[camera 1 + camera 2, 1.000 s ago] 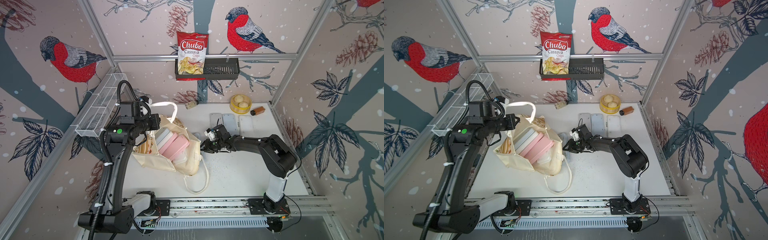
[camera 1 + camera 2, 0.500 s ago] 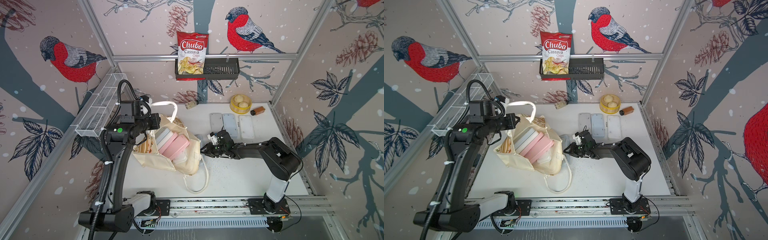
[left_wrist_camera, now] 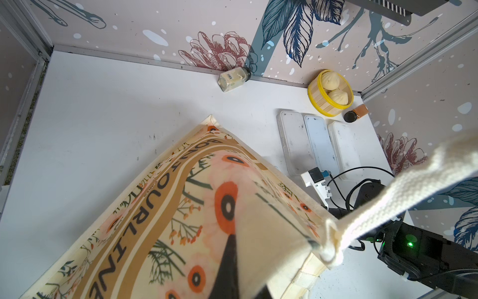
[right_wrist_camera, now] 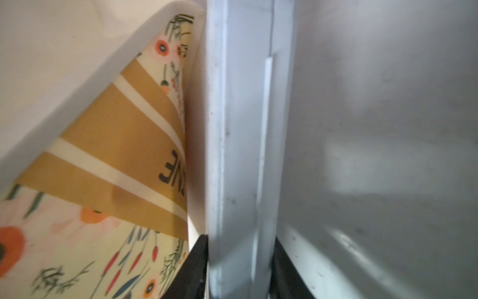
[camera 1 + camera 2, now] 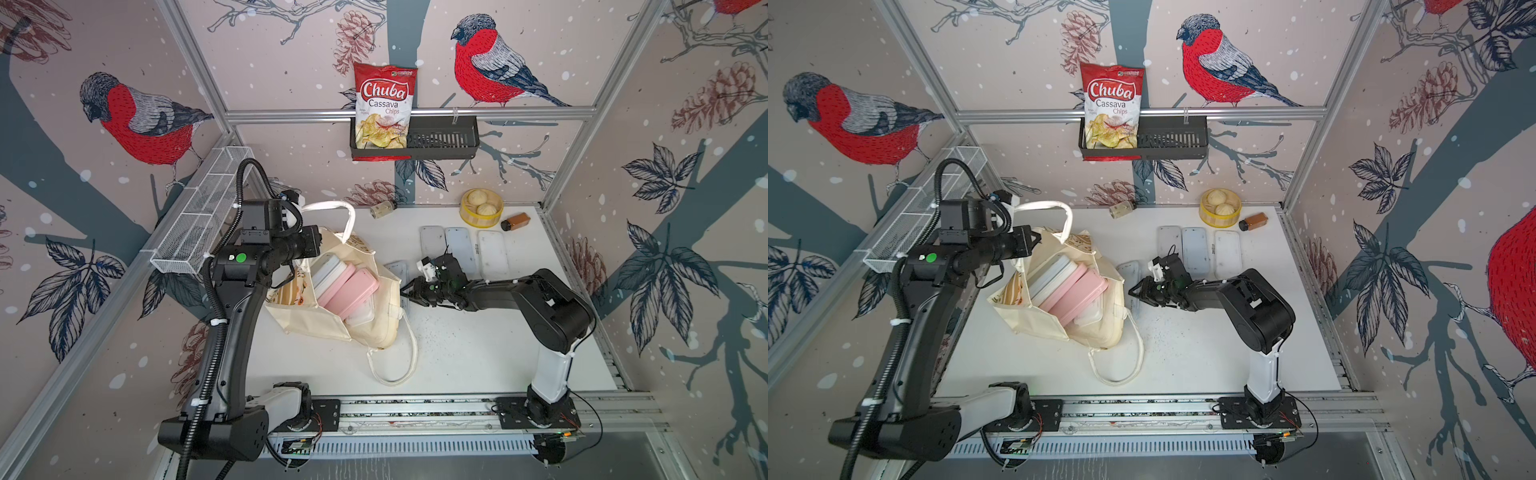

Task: Take out the pencil case from the canvas bag
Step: Place the pencil case at the center of the board.

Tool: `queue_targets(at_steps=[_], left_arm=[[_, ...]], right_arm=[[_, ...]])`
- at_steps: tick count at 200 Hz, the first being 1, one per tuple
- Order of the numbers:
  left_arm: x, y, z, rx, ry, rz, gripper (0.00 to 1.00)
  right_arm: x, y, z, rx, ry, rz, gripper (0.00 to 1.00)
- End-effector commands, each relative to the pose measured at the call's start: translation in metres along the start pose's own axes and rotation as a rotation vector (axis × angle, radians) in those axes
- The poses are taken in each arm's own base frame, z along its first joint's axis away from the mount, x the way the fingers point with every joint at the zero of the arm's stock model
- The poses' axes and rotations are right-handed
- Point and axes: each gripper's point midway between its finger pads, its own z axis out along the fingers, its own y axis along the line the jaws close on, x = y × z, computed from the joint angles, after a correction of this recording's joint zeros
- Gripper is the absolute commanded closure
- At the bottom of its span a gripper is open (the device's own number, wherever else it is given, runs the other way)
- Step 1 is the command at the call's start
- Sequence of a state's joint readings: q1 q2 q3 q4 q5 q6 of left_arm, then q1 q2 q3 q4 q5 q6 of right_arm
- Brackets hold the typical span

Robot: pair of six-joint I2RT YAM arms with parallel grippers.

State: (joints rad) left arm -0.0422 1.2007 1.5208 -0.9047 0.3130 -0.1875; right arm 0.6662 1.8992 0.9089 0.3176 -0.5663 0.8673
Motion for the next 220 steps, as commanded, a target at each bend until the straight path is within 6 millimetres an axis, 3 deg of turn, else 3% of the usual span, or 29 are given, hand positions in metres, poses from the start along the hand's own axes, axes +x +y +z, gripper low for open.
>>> queue_targets(at_steps=[1, 33, 98, 127, 155, 179, 205, 220], left_arm=[[-0.016, -0.006, -0.005, 0.024, -0.065, 0.018, 1.0], [-0.016, -0.003, -0.004, 0.012, -0.061, 0.019, 1.0], [-0.016, -0.004, -0.001, 0.02, -0.056, 0.012, 1.0], [-0.014, -0.004, -0.001, 0.02, -0.052, 0.015, 1.0], [-0.013, -0.007, 0.0, 0.044, -0.06, 0.022, 1.0], [-0.013, -0.017, -0.002, 0.096, -0.071, 0.043, 1.0], [-0.013, -0.019, -0.002, 0.111, -0.074, 0.053, 1.0], [-0.012, -0.02, 0.0, 0.125, -0.072, 0.05, 1.0]], right_arm=[[0.014, -0.033, -0.004, 0.145, 0.049, 0.0, 0.53], [0.007, -0.032, -0.015, 0.199, 0.032, -0.033, 0.41], [-0.008, -0.013, -0.036, 0.215, -0.035, -0.071, 0.4], [-0.015, 0.008, -0.051, 0.236, -0.096, -0.121, 0.4], [-0.025, 0.047, -0.077, 0.227, -0.22, -0.178, 0.4], [-0.028, 0.097, -0.117, 0.216, -0.427, -0.273, 0.4], [-0.014, 0.168, -0.166, 0.115, -0.646, -0.401, 0.39], [-0.002, 0.195, -0.185, 0.048, -0.719, -0.437, 0.39]])
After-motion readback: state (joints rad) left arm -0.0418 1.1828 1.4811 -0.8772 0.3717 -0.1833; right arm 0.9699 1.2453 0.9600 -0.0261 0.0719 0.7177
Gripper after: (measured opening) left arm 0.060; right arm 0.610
